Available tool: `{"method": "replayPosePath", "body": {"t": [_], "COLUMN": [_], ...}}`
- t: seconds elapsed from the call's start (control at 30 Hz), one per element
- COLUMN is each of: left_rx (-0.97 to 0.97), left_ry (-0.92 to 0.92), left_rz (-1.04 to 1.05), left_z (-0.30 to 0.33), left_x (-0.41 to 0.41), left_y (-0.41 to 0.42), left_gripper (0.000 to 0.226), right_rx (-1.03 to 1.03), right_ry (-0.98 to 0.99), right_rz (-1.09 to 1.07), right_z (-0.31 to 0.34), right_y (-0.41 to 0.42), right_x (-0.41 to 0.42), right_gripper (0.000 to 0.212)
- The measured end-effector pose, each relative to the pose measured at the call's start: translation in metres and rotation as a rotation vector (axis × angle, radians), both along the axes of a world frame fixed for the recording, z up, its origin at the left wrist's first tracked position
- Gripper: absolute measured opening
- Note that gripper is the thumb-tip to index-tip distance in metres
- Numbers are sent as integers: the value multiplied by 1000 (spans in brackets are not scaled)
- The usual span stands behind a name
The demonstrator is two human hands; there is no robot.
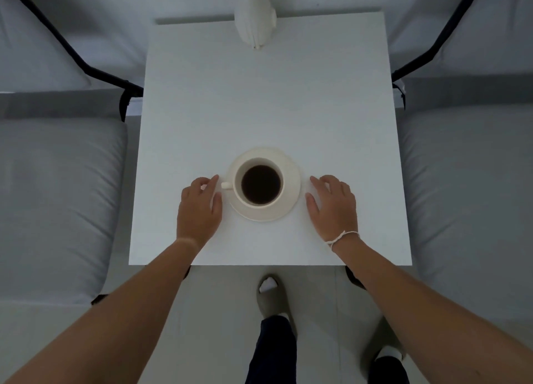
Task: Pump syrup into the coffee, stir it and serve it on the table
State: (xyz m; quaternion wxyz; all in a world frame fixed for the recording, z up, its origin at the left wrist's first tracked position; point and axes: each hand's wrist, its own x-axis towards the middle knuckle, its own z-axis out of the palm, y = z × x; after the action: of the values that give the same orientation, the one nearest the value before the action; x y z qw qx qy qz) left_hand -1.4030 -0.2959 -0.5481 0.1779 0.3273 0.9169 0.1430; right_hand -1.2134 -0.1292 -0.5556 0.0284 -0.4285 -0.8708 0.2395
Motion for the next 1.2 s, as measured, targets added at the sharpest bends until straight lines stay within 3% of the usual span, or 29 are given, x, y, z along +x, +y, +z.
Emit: {"method": "replayPosePath", "body": {"t": [0.23, 1.2], "left_rx": [-188, -59], "left_ry": [97, 216], "left_rz": [-199, -161], "left_z": [-18, -37], "left_x": [8, 15], "left_y": [-20, -25], "left_gripper": [58, 60], "right_rx": [78, 189], "right_ry": [-146, -48], "right_rz": [159, 156], "right_z": [-21, -40], "right_y": [-2, -5], "right_x": [21, 29], "right_gripper": [53, 52]}}
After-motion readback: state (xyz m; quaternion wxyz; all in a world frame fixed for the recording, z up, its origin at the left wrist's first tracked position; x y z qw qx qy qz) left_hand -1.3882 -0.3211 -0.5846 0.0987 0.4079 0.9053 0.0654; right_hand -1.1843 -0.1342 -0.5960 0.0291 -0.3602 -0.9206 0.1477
